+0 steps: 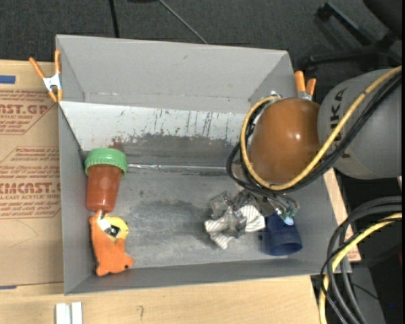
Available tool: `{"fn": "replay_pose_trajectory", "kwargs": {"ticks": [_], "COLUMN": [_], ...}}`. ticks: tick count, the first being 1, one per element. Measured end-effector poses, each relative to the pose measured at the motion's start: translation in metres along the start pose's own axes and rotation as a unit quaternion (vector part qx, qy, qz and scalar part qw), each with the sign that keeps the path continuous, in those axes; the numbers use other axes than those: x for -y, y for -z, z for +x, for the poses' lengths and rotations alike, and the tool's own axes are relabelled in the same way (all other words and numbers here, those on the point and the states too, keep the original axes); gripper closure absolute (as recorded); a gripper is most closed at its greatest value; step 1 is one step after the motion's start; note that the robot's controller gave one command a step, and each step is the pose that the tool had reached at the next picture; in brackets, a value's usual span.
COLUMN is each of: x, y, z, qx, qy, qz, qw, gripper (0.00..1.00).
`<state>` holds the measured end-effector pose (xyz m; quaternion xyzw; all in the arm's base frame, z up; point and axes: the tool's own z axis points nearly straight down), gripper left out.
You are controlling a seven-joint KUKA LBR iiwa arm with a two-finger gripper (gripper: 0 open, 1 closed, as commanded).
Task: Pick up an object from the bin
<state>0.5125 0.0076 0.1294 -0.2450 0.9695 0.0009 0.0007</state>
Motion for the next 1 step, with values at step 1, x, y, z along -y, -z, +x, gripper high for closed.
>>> {"fn": "replay_pose_trajectory", "kwargs": {"ticks": [1], "x": [0.006], "y": [0.0955], "z": [-0.0034], "qx": [0.0005], "qy": [-0.018], "qz": [0.001], "qw": [0.9998], "gripper": [1.0]}}
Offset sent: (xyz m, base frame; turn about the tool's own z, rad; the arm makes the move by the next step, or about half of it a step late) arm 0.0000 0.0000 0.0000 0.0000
